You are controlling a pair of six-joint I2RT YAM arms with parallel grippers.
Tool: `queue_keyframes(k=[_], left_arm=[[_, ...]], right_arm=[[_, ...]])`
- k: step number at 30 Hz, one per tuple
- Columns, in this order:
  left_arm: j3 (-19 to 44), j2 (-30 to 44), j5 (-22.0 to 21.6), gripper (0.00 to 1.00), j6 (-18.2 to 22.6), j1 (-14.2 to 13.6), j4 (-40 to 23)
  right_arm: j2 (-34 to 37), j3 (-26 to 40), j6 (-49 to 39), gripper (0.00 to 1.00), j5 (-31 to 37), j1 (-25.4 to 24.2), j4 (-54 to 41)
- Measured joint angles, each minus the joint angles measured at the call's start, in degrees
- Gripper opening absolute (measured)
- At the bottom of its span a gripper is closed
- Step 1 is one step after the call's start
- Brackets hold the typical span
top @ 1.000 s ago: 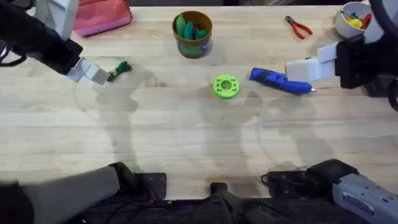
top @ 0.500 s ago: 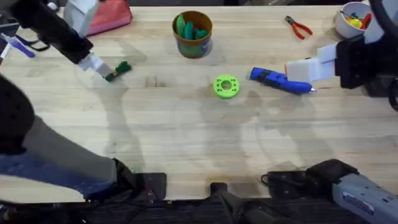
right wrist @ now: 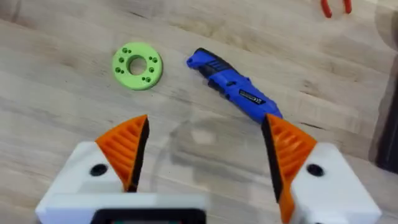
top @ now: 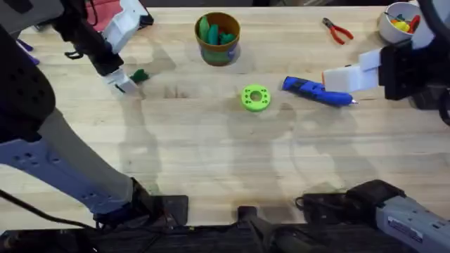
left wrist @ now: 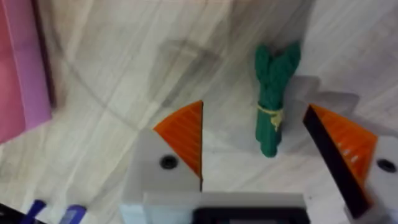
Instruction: Pick up the gripper from the table and insert it into the empty holder that is missing its gripper. Then pick up a screw, insert it into the mounting hole, and use the screwdriver to tighten it. Finally, clean up the table by picking up the vegetable and placing it into the bucket.
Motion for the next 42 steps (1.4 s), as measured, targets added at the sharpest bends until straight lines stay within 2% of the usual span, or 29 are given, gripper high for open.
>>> queue_keyframes(k=[7,35,37,40,42], left_arm=[[0.2,3.4,1.2,0.986,0.5,-0.7,0.0],[0.7,3.6,1.4,0.984,0.4,-0.6,-0.1],[0.7,3.7,1.5,0.758,0.3,-0.6,-0.2],[0.7,3.8,1.5,0.312,0.4,-0.7,-0.3],[0.7,3.9,1.5,0.083,0.5,-0.8,0.0]], right_arm=[[0.0,0.0,0.0,0.994,0.0,0.0,0.0],[0.0,0.0,0.0,0.994,0.0,0.0,0.0],[0.0,0.0,0.0,0.994,0.0,0.0,0.0],[0.0,0.0,0.0,0.994,0.0,0.0,0.0],[0.0,0.0,0.0,0.994,0.0,0.0,0.0]])
